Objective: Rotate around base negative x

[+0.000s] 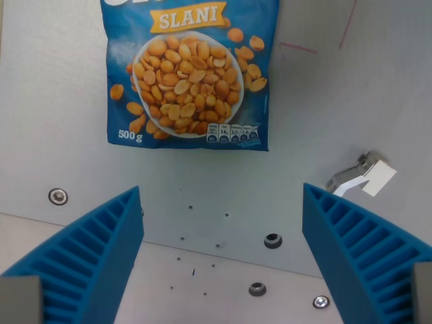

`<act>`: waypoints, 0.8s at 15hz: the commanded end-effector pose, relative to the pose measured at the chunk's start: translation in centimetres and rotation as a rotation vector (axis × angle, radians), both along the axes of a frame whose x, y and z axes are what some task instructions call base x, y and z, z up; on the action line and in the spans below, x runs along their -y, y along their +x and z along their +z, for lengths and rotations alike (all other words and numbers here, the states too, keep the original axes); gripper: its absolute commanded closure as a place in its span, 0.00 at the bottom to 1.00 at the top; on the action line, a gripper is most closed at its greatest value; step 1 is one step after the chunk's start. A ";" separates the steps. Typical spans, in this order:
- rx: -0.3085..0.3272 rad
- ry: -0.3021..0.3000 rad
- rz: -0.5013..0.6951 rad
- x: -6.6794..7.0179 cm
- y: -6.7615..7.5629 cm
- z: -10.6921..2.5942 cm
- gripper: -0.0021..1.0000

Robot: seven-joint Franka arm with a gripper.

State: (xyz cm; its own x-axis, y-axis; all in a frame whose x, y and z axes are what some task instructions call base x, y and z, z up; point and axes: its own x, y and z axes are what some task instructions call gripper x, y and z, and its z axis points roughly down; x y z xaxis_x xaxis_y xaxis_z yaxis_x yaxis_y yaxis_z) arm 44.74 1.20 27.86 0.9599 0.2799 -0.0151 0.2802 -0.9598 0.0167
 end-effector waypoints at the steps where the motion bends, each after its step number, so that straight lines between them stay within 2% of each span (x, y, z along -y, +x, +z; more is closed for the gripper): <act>1: 0.005 -0.122 -0.005 -0.1 0.0 0.2 0.00; 12: 0.004 -0.268 -0.005 -0.1 0.0 0.2 0.00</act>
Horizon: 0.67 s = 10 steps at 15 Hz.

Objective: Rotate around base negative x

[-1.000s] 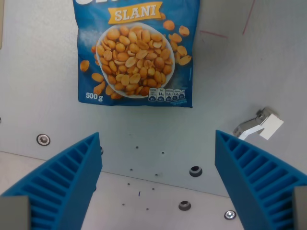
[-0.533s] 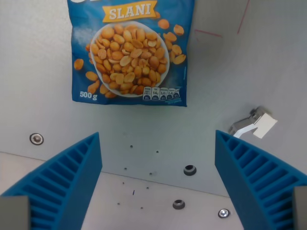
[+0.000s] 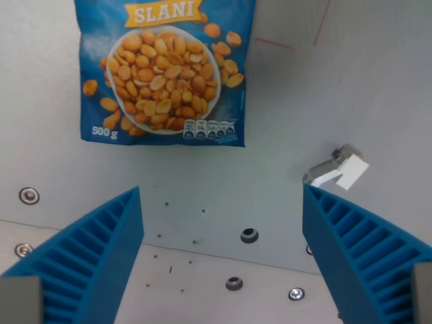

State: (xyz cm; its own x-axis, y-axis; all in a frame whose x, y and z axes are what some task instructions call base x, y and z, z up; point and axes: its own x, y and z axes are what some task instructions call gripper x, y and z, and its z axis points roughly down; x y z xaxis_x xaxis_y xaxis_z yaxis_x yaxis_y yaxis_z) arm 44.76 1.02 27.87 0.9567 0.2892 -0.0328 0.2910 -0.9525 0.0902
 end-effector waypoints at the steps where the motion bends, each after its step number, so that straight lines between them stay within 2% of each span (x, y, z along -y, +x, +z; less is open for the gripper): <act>1: 0.002 -0.206 -0.017 -0.3 0.0 0.2 0.00; 10: 0.000 -0.326 -0.017 -0.3 0.0 0.2 0.00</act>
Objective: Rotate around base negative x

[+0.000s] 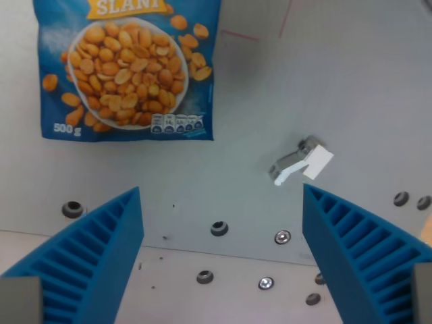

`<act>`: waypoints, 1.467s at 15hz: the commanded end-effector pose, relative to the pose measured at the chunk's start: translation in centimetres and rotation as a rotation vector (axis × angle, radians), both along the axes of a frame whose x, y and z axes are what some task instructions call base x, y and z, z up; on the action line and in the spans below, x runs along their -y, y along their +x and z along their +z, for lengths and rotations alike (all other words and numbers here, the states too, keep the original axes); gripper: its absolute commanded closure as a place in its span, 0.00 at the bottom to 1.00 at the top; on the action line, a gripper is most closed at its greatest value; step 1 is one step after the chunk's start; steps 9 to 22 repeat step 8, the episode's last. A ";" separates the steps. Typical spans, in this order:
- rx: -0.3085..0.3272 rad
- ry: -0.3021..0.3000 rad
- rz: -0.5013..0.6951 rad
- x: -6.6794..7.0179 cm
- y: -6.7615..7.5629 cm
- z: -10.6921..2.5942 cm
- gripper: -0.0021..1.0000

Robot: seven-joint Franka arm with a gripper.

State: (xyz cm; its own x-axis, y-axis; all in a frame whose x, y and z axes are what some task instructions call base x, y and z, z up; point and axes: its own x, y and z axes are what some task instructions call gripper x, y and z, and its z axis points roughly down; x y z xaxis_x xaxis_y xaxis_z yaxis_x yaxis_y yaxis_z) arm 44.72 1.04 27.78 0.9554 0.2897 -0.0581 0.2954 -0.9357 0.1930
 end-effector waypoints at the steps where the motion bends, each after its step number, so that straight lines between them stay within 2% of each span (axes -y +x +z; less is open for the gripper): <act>1: -0.004 -0.232 -0.023 -0.3 0.0 0.3 0.00; 8: -0.005 -0.326 -0.023 -0.3 0.0 0.3 0.00; 22: -0.005 -0.326 -0.023 -0.3 0.0 0.3 0.00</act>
